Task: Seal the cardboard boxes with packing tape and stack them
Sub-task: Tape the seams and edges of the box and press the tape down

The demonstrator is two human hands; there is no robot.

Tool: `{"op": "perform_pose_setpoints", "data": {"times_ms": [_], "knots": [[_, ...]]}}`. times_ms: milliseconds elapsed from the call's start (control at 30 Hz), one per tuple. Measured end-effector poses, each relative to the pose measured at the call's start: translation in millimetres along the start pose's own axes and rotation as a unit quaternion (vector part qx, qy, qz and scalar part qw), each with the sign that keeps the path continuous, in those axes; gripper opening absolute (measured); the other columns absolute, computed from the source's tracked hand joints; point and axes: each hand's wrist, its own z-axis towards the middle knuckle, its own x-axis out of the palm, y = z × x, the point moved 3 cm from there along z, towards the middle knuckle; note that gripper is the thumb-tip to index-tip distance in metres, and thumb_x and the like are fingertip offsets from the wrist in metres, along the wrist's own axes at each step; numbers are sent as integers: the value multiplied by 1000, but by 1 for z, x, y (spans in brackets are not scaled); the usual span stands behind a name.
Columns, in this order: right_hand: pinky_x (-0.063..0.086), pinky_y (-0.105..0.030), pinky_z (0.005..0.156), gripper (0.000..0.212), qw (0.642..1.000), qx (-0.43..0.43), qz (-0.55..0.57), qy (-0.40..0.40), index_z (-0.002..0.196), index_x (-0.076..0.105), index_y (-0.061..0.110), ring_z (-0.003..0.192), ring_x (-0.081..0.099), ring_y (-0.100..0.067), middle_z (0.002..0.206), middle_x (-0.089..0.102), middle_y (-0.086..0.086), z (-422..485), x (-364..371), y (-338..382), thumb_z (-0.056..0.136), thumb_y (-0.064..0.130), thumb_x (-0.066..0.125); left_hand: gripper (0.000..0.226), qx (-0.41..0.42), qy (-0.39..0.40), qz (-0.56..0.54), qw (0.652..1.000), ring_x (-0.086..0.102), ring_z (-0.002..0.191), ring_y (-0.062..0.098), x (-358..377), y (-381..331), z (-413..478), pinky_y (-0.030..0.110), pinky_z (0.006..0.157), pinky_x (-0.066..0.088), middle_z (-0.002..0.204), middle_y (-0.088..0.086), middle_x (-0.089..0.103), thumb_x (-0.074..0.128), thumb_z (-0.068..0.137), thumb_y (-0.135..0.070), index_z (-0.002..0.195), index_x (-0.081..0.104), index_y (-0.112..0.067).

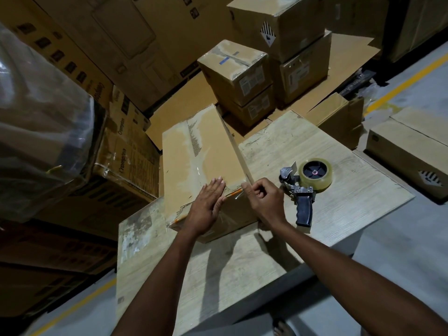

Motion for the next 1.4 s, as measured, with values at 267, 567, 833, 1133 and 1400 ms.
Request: {"op": "perform_pose_setpoints", "data": {"times_ms": [267, 567, 833, 1133, 1400], "knots": [[55, -26, 59, 36, 998, 53, 16, -3, 82, 66, 18, 64, 62, -7, 70, 64, 10, -11, 5, 2, 87, 51, 78, 59, -5, -1, 2, 1000, 9, 156, 3, 2, 1, 0, 28, 127, 6, 167, -7, 21, 24, 109, -51, 160, 29, -22], [53, -15, 65, 18, 997, 73, 21, -22, 89, 76, 14, 74, 68, -2, 77, 72, 10, -17, 4, 0, 88, 31, 83, 62, -11, 3, -2, 1000, 8, 155, 2, 1, 1, 0, 32, 128, 9, 167, -7, 21, 21, 108, -55, 160, 28, -23], [55, -23, 72, 14, 991, 101, 61, 59, 85, 74, 17, 81, 66, -8, 85, 70, 6, -1, -5, -12, 85, 25, 85, 64, -17, 6, 1, 1000, 8, 155, 0, 0, -1, 1, 31, 128, 8, 167, -7, 22, 18, 107, -58, 160, 28, -23], [64, -36, 79, 19, 987, 46, 45, 150, 93, 82, 22, 86, 74, -6, 88, 78, 10, 24, -14, -24, 76, 27, 90, 69, -10, 32, 29, 999, 1, 156, 2, 1, -3, 0, 29, 127, 3, 169, -6, 12, 9, 105, -62, 162, 18, -24], [63, -32, 86, 32, 982, -32, 10, 188, 114, 80, 15, 98, 73, -5, 107, 78, 5, 25, -22, -29, 82, 14, 87, 65, -6, 32, 74, 997, -2, 156, 5, 3, -5, -2, 27, 127, -1, 170, -5, 6, 10, 108, -56, 163, 13, -23]]}}
